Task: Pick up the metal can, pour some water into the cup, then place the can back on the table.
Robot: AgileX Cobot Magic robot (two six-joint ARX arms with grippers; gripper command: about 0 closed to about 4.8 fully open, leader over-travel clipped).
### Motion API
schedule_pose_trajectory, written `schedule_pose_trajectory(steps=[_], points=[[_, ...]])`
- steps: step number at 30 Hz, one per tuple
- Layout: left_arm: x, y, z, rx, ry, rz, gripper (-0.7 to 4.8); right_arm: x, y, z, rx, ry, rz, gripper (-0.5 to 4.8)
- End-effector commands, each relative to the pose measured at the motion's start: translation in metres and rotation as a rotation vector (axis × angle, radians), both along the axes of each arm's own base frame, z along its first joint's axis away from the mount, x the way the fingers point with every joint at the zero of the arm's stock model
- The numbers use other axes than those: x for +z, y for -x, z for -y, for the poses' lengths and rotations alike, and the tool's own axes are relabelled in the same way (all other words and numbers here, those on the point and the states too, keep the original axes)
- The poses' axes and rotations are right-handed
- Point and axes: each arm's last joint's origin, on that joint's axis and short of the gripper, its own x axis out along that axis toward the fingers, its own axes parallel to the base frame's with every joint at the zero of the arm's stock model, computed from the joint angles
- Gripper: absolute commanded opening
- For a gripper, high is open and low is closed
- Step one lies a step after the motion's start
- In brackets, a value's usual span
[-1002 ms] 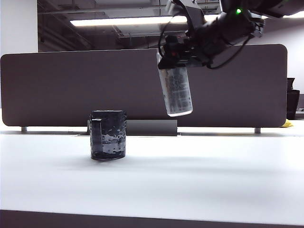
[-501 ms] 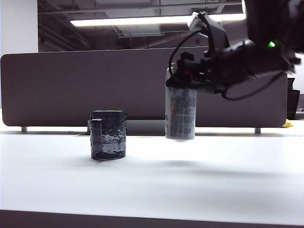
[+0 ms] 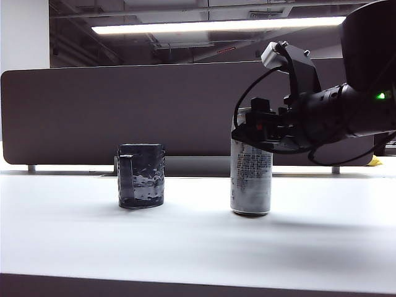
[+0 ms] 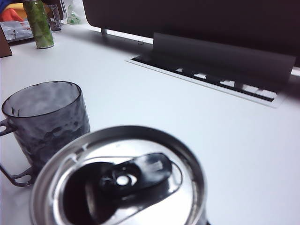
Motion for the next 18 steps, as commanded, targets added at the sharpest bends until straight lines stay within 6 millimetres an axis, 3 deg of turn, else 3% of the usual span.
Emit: schedule_pose_trajectory(steps=[1, 11, 12, 17, 18], points=[[0.0010, 0.0000, 0.0001, -0.002, 0.006, 0.007, -0.05, -0.0050, -0.0021, -0.0012, 0.000, 0.001, 0.021, 2.51], [0.0010, 0.0000, 0.0001, -0.002, 0.006, 0.007, -0.05, -0.0070, -0.0027, -0.0015, 0.003, 0.045, 0.062, 2.53], [0.0010, 0.0000, 0.0001, -0.002, 0.006, 0.007, -0.05, -0.0070, -0.0027, -0.0015, 0.003, 0.045, 0.062, 2.80], [0.0010, 0.0000, 0.0001, -0.002, 0.006, 0.007, -0.05, -0.0070, -0.0027, -0.0015, 0.004, 0.045, 0.062, 2.90], [0.0011, 0.0000, 0.0001, -0.002, 0.006, 0.007, -0.05, -0.0069, -0.0027, -0.0015, 0.004, 0.045, 0.062, 3.11]])
